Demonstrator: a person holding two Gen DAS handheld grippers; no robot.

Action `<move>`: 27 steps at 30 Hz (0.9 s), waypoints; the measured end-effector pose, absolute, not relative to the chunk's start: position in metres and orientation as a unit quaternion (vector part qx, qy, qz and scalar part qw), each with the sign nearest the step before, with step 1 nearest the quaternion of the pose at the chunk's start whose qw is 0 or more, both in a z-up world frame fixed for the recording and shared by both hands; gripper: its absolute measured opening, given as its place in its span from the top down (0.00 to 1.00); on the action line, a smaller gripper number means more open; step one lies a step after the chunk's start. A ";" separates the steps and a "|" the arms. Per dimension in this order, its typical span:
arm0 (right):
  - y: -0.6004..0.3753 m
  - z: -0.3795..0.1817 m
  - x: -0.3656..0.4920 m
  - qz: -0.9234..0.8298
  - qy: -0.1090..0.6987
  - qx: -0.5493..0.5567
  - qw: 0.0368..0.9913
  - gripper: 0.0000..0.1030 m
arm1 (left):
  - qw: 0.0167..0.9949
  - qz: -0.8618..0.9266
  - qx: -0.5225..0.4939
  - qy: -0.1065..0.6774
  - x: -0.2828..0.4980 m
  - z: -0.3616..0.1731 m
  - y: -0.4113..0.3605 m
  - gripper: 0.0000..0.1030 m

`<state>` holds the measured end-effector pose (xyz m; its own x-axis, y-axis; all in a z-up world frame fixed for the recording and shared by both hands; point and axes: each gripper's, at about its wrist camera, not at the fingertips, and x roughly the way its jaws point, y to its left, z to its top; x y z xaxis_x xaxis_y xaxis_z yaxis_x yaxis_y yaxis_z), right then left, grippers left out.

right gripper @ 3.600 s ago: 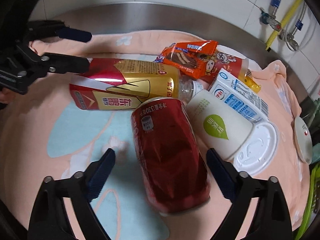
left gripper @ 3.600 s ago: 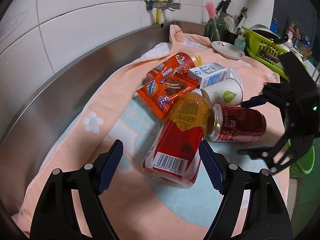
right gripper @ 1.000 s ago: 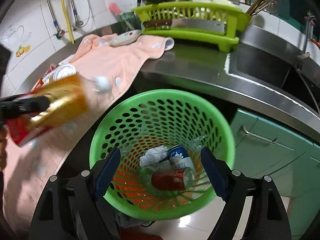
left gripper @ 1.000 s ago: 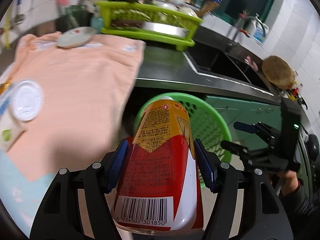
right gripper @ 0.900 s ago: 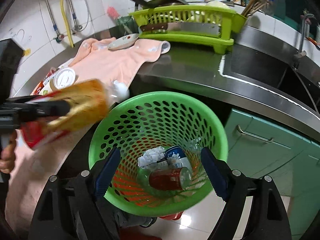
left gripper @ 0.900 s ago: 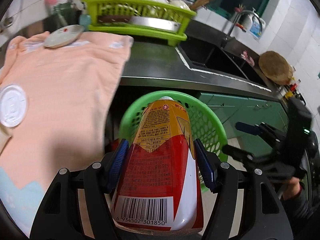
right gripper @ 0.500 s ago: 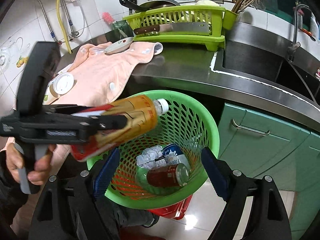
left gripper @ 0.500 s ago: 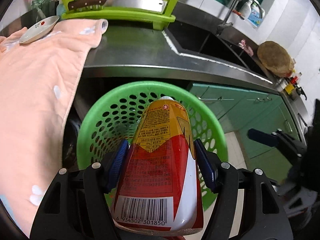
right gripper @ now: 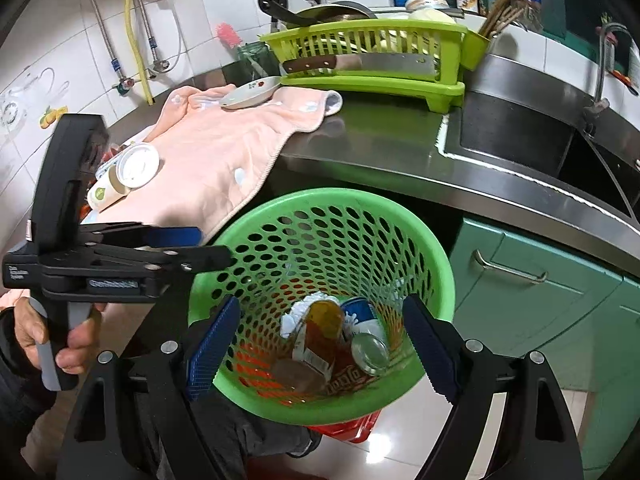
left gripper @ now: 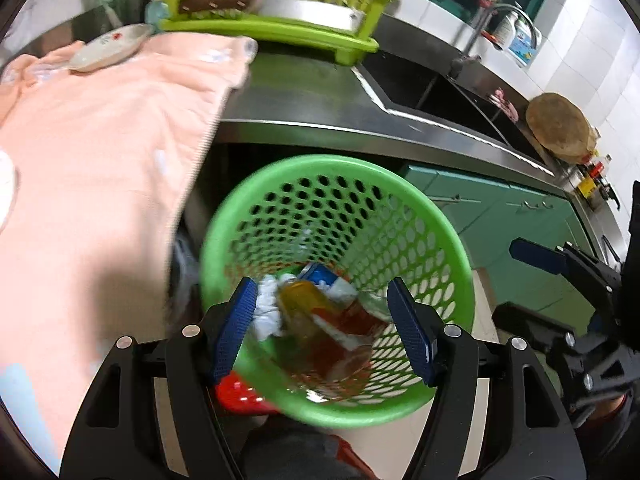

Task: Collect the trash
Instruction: 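Move both grippers back over the remaining trash on the towel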

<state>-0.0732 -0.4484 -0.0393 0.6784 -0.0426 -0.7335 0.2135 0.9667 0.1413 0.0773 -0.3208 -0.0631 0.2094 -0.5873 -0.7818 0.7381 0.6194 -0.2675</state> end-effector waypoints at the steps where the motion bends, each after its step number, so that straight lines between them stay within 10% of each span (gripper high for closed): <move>1: -0.447 -0.038 -0.072 -0.069 0.394 0.107 0.910 0.22 | 0.779 -0.422 0.081 0.457 0.079 -0.059 -0.312 0.34; 27: -0.317 -0.011 0.050 0.071 0.398 0.039 0.914 0.22 | 0.881 -0.234 0.042 0.409 0.165 -0.010 -0.081 0.34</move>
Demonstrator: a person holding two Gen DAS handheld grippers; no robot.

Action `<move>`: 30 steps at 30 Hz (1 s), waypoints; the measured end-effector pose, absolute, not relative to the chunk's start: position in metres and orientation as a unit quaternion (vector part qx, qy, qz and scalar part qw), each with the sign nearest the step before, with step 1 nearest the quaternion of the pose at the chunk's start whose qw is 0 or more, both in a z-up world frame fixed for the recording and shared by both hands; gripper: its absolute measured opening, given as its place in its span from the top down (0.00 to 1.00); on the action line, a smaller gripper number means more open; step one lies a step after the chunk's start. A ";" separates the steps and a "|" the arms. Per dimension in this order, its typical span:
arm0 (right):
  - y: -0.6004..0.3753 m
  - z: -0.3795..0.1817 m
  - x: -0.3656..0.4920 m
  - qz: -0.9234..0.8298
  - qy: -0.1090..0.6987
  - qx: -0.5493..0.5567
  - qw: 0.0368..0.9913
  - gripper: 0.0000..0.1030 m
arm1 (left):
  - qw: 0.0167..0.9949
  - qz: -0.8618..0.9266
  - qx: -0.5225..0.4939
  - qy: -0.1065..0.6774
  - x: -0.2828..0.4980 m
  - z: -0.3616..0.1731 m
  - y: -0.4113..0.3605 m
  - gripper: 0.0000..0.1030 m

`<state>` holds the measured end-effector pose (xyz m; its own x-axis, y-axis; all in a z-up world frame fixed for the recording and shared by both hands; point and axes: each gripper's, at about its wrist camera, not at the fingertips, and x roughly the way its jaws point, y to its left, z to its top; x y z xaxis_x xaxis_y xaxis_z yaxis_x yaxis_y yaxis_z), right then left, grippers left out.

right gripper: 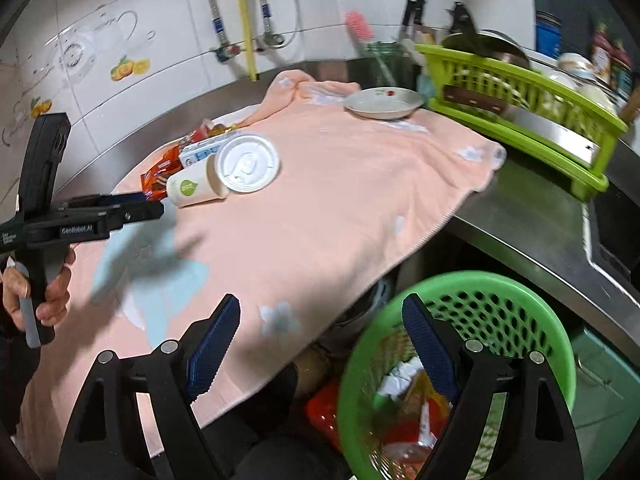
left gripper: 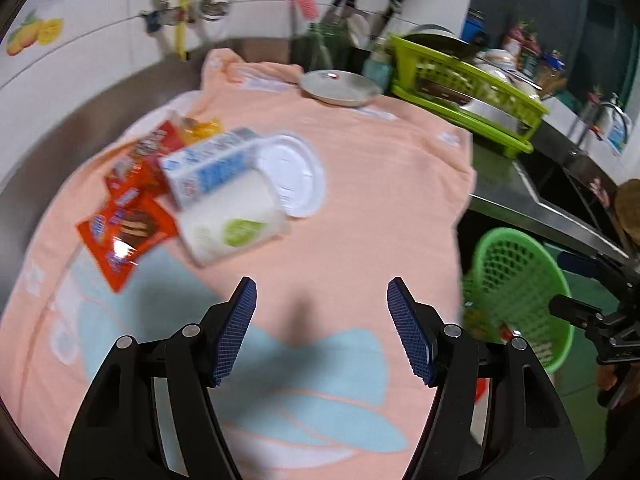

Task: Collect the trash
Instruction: 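Move both grippers back over the remaining trash on the towel, then grasp the white paper cup with the left gripper while the right grasps its white lid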

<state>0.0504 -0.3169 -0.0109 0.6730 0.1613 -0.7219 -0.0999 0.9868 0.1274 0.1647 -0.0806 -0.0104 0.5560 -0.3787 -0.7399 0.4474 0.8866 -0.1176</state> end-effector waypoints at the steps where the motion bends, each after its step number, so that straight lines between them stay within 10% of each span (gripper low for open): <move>1: -0.313 -0.011 0.057 0.076 0.400 0.037 0.913 0.22 | 0.883 -0.232 0.049 0.406 0.171 -0.010 -0.076 0.34; 30: -0.254 -0.025 0.184 0.126 0.426 -0.044 0.895 0.18 | 0.858 -0.265 0.223 0.380 0.251 -0.046 -0.086 0.24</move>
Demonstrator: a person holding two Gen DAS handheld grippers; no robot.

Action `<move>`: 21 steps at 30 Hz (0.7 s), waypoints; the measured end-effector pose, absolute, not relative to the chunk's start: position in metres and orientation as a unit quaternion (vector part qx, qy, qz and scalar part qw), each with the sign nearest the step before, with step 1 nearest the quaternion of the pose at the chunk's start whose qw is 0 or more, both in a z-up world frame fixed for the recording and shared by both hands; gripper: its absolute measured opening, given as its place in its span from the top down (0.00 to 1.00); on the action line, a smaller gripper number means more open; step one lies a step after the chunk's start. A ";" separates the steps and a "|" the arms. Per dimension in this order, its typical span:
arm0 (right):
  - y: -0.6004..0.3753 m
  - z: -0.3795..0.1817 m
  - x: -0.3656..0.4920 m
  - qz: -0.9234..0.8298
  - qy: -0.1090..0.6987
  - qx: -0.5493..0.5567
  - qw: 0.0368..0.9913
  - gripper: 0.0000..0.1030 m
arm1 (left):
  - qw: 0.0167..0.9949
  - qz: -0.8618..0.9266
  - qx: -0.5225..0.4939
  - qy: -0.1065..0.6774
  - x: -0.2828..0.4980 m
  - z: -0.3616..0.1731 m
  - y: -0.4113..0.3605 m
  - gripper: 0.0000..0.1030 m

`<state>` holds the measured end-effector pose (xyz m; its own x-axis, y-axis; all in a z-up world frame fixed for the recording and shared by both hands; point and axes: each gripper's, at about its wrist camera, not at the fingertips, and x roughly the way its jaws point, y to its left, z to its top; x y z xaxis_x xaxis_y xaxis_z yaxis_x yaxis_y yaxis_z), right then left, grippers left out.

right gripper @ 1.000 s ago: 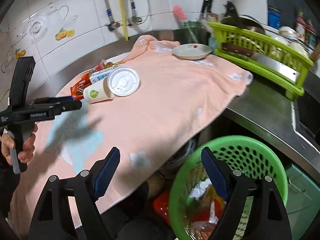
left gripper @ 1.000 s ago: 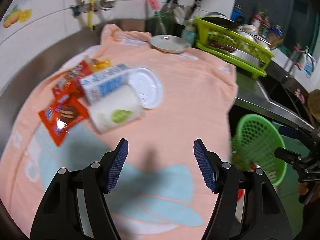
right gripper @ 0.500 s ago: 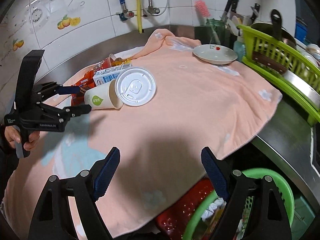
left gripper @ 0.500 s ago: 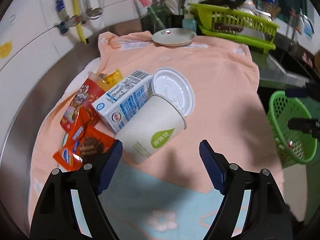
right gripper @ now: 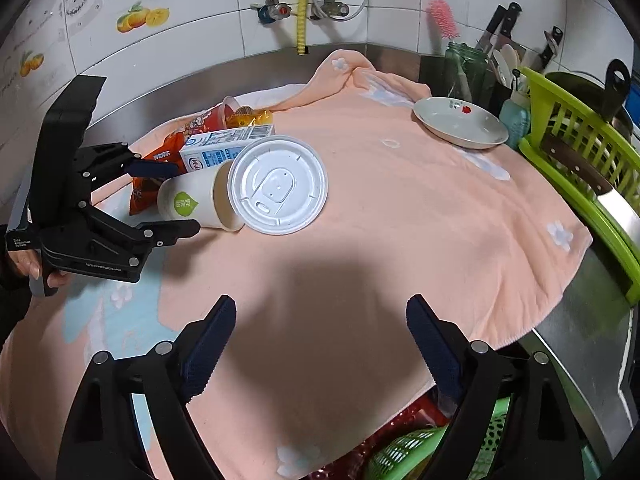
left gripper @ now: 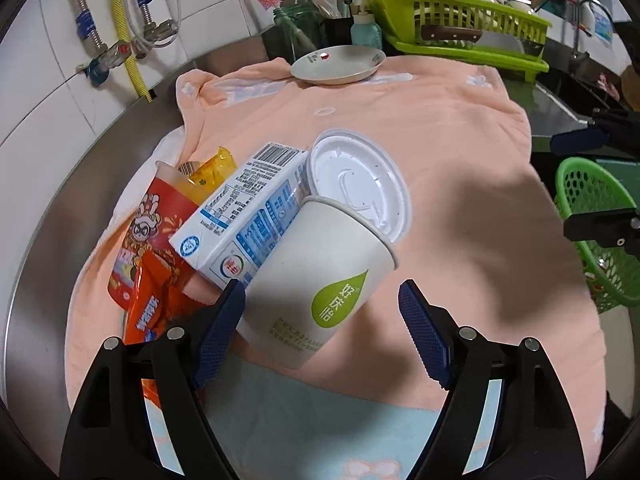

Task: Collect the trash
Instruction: 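Grasp the white paper cup with the left gripper while the right grasps its white lid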

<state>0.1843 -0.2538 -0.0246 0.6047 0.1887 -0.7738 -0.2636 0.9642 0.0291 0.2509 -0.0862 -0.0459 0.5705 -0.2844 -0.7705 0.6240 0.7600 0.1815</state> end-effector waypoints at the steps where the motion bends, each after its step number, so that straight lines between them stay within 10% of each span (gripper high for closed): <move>1: -0.253 -0.025 0.186 0.127 0.427 -0.046 0.894 0.18 | 0.857 -0.264 0.227 0.380 0.253 -0.047 -0.087 0.24; 14: -0.244 -0.038 0.207 0.141 0.437 -0.068 0.886 0.17 | 0.859 -0.242 0.249 0.375 0.266 -0.056 -0.089 0.25; 21: -0.242 -0.047 0.227 0.157 0.444 -0.057 0.880 0.15 | 0.866 -0.243 0.213 0.381 0.263 -0.051 -0.081 0.41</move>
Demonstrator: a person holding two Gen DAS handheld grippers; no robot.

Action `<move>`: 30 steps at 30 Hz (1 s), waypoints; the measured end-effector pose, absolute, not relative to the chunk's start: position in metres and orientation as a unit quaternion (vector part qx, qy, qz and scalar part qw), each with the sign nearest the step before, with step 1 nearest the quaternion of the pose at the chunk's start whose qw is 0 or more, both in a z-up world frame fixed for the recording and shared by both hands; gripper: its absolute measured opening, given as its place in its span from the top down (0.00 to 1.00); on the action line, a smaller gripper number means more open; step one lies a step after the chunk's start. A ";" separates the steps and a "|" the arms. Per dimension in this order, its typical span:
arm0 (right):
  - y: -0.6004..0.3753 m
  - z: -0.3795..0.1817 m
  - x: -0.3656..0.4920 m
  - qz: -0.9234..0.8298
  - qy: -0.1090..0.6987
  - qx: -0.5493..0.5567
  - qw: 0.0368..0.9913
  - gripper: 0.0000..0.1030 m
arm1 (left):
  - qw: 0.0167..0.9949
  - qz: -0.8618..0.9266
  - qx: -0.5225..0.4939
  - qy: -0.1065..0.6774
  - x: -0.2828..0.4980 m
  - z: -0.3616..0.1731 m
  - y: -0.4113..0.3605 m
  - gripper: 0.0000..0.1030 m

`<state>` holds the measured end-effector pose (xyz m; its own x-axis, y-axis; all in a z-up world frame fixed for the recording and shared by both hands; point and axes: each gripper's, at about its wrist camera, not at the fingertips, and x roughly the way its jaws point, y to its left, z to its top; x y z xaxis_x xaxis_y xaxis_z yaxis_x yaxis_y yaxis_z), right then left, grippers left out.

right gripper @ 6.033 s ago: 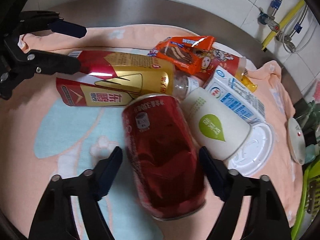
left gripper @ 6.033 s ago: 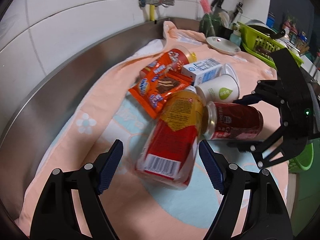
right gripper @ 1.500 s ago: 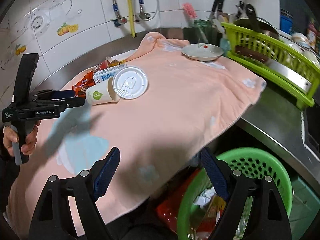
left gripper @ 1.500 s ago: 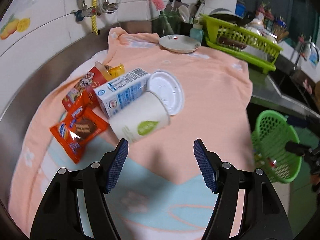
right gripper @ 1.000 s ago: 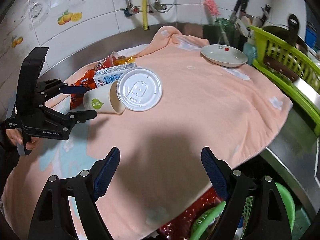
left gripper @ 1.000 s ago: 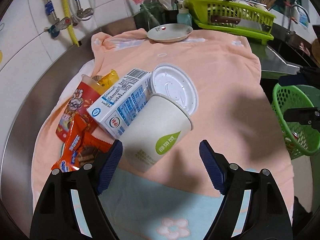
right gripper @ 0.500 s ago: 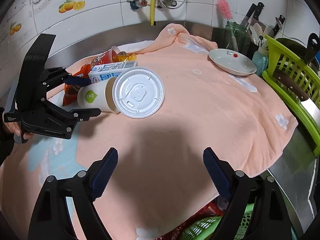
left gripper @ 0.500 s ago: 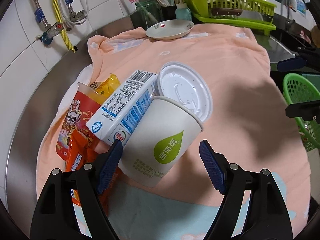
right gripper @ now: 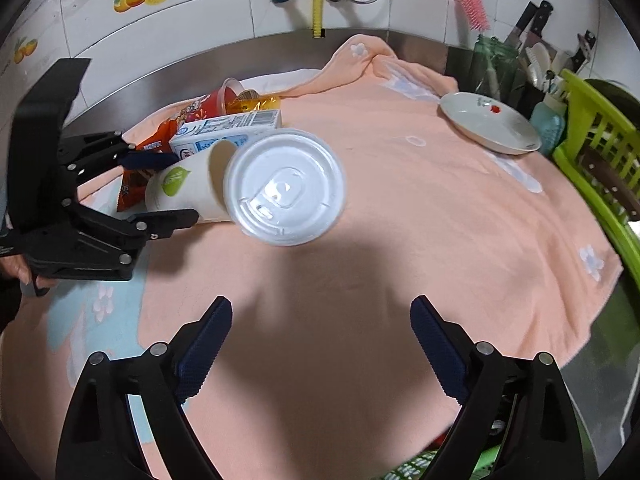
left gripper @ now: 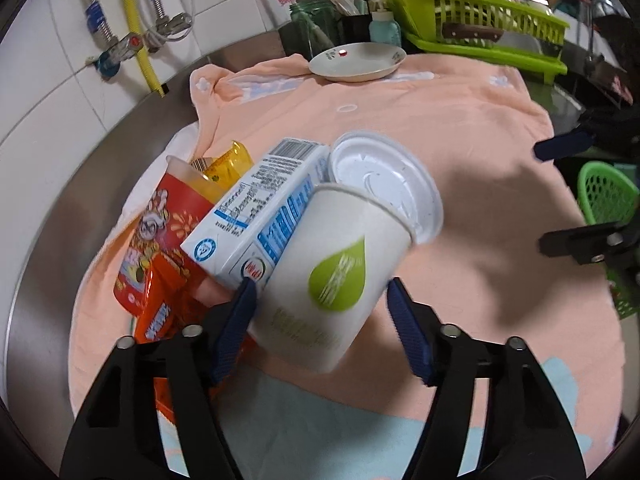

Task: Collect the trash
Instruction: 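Grasp the white paper cup with the left gripper while the right grasps its white lid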

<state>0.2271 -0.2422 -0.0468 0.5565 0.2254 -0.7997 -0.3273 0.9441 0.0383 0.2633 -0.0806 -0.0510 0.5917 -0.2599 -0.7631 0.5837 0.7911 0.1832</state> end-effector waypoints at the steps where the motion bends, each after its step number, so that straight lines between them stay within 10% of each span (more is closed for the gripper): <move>1: -0.241 -0.049 0.229 0.158 0.445 -0.058 0.880 0.14 | 0.867 -0.242 0.209 0.383 0.263 -0.050 -0.079 0.42; 20: -0.234 -0.065 0.246 0.164 0.449 -0.070 0.876 0.14 | 0.846 -0.257 0.221 0.411 0.281 -0.059 -0.096 0.29; 30: -0.232 -0.068 0.251 0.175 0.448 -0.076 0.873 0.14 | 0.858 -0.258 0.200 0.396 0.275 -0.058 -0.091 0.39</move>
<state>0.2509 -0.2324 -0.0676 0.5374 0.2367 -0.8094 -0.3734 0.9274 0.0233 0.2753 -0.0910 -0.0578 0.5533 -0.2843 -0.7830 0.6007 0.7874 0.1386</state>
